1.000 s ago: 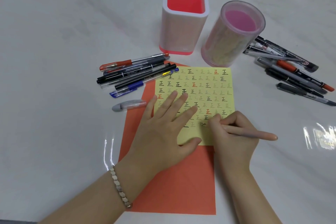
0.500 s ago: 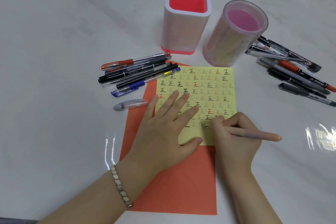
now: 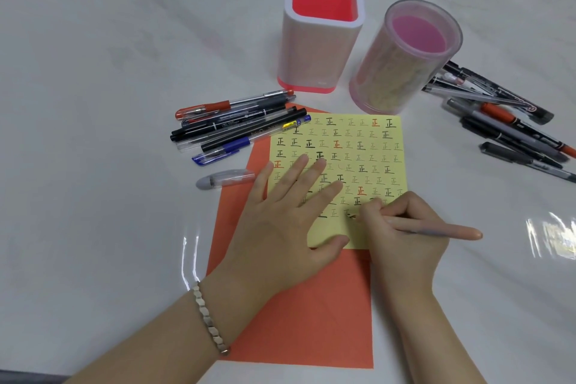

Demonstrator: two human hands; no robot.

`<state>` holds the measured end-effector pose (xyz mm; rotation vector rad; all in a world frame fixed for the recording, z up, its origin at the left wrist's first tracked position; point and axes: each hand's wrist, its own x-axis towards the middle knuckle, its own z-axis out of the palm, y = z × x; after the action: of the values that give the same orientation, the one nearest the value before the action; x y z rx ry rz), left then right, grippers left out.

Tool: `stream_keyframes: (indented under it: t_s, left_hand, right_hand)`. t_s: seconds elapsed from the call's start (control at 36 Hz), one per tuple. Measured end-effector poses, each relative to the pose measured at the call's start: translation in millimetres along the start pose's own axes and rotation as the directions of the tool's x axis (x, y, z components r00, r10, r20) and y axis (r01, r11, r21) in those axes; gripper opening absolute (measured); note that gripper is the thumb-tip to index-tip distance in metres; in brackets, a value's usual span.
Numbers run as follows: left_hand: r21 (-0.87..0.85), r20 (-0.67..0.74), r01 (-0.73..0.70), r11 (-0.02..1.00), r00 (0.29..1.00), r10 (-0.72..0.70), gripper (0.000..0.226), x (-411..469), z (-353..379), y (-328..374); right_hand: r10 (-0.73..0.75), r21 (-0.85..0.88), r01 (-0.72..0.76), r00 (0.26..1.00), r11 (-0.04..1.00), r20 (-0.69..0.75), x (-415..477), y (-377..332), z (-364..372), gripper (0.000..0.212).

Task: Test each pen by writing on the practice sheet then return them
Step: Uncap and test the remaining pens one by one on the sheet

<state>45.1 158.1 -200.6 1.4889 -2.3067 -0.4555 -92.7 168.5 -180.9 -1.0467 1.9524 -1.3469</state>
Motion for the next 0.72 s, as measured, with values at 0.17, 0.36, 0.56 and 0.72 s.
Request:
stream_keyframes:
  t_s: [0.17, 0.36, 0.56, 0.72]
  left_hand:
    - [-0.001, 0.007, 0.001, 1.0, 1.0, -0.001, 0.062, 0.3, 0.1, -0.3]
    - [0.001, 0.002, 0.0, 1.0, 1.0, 0.0, 0.061, 0.3, 0.1, -0.8]
    - [0.018, 0.013, 0.002, 1.0, 1.0, -0.002, 0.062, 0.3, 0.2, -0.6]
    - [0.03, 0.027, -0.008, 1.0, 1.0, 0.008, 0.062, 0.2, 0.5, -1.7]
  right_hand:
    - [0.022, 0.024, -0.021, 1.0, 0.999, -0.016, -1.2, -1.4, 0.3, 0.036]
    - [0.013, -0.018, -0.013, 1.0, 1.0, 0.023, -1.2, -2.2, 0.2, 0.039]
    - [0.021, 0.002, -0.021, 0.998, 1.0, -0.056, -3.1, -4.9, -0.8, 0.037]
    - [0.069, 0.012, -0.069, 0.995, 0.998, -0.077, -2.9, -6.4, -1.1, 0.03]
